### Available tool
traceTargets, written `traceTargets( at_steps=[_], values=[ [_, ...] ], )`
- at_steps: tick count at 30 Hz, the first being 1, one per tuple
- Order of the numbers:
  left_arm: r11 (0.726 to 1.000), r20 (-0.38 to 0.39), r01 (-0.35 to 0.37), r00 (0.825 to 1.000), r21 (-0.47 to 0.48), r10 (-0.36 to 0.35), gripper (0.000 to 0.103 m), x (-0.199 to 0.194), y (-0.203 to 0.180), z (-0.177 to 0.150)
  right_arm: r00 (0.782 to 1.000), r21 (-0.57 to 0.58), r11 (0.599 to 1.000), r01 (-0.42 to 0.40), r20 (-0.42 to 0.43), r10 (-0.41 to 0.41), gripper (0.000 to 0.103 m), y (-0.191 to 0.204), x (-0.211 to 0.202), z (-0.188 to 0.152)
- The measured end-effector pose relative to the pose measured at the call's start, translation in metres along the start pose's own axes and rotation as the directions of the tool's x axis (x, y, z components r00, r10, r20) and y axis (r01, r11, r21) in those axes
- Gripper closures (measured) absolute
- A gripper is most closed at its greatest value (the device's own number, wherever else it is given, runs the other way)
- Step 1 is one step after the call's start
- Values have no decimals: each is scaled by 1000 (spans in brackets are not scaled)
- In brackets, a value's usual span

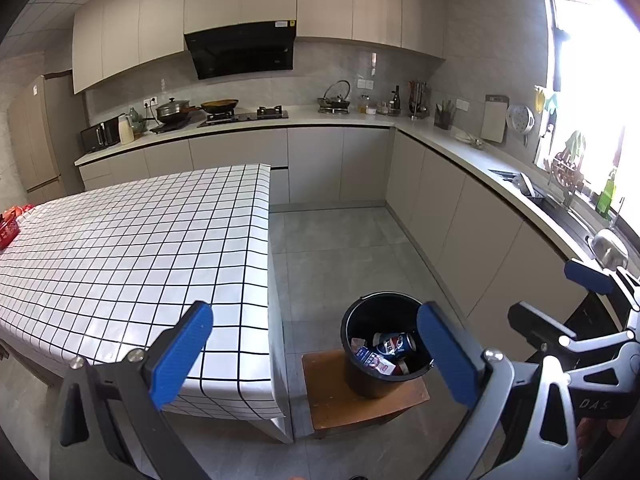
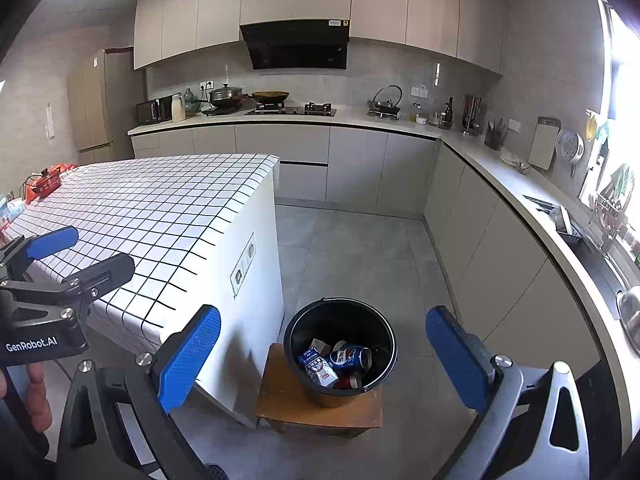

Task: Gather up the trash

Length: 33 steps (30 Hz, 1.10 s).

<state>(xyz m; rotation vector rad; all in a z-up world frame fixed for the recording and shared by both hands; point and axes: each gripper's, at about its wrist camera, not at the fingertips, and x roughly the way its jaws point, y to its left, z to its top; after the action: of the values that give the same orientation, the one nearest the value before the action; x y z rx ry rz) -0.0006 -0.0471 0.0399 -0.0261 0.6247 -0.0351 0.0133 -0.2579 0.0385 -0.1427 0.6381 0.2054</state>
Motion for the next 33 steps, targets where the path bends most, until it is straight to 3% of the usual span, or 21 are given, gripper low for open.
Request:
traceTargets(
  at_steps=[33],
  values=[
    [1000,-2,10,1000,-21,-10,0,2,-2,2,1000,-16,1000,-12,7,12,0,-8,2,2]
  ],
)
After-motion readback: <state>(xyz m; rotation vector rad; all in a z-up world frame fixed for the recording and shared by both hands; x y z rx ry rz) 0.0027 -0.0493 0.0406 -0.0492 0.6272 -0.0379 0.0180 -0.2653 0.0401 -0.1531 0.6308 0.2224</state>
